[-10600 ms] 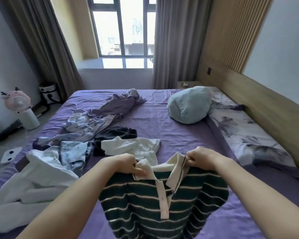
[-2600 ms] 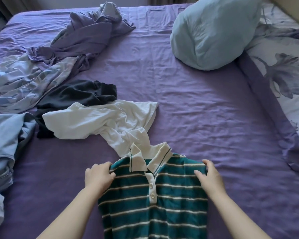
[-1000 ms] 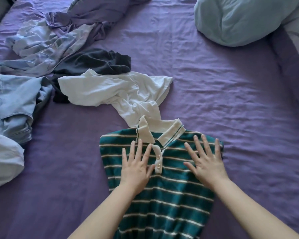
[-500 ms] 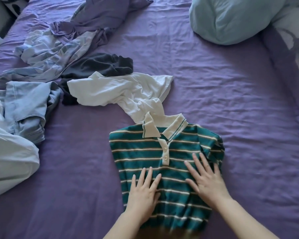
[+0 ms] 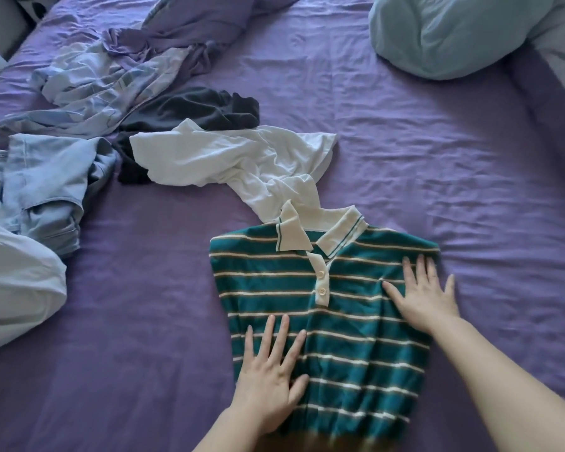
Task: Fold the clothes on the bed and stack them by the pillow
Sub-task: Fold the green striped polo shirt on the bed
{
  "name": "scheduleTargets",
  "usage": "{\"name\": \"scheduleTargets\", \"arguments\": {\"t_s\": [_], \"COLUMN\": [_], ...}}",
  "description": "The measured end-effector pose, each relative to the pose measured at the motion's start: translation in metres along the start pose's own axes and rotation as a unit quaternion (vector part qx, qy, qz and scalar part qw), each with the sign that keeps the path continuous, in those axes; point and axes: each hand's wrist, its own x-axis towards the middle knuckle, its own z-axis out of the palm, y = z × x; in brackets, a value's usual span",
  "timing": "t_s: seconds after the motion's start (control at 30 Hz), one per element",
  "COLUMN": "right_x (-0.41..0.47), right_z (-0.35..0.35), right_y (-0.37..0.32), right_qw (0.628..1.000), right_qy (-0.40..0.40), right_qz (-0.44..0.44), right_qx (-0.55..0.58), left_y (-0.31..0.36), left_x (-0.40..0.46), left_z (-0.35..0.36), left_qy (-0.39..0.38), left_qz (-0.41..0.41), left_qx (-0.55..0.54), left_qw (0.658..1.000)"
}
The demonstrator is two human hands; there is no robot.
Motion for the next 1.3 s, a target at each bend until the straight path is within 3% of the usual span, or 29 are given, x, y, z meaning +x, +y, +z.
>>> {"name": "scheduleTargets", "arguments": {"t_s": [0.23, 0.4, 0.53, 0.67, 0.87, 1.0, 1.07, 1.17, 1.23, 1.3], "right_x": [0.010, -0.024, -0.081, -0.151, -0.237, -0.270, -0.269, -0.260, -0.252, -0.248], "right_z": [-0.028, -0.021, 0.023, 0.085, 0.139, 0.139, 0.134, 0.122, 0.116, 0.109], "right_y": [0.003, -0.004, -0.029, -0.052, -0.063, -0.073, -0.078, -0.081, -0.078, -0.074], "right_qw": [0.997, 0.998, 0.992, 0.994, 0.996, 0.986, 0.963, 0.907, 0.885, 0.868], "right_qy": [-0.058, 0.060, 0.098, 0.048, 0.031, 0.046, 0.042, 0.085, 0.095, 0.092], "right_qz": [-0.001, -0.012, -0.071, -0.095, -0.057, -0.008, 0.031, 0.096, 0.103, 0.098], "right_qx": [0.049, -0.030, -0.045, 0.012, 0.062, 0.161, 0.266, 0.401, 0.444, 0.479], "left_y": [0.002, 0.008, 0.015, 0.024, 0.033, 0.039, 0.039, 0.033, 0.025, 0.018], "left_x": [0.003, 0.001, -0.024, -0.058, -0.111, -0.134, -0.131, -0.120, -0.114, -0.109], "left_z": [-0.001, -0.022, -0.025, -0.019, -0.003, 0.003, 0.003, -0.002, -0.008, -0.014], "left_qy": [0.020, 0.016, -0.065, -0.093, -0.066, -0.021, 0.011, 0.063, 0.064, 0.037], "left_qz": [0.003, -0.018, -0.017, -0.049, -0.154, -0.231, -0.250, -0.268, -0.299, -0.333], "left_qx": [-0.010, 0.026, 0.023, 0.023, -0.071, -0.210, -0.302, -0.442, -0.491, -0.567], "left_qw": [1.000, 0.999, 0.997, 0.994, 0.983, 0.950, 0.920, 0.854, 0.816, 0.753]}}
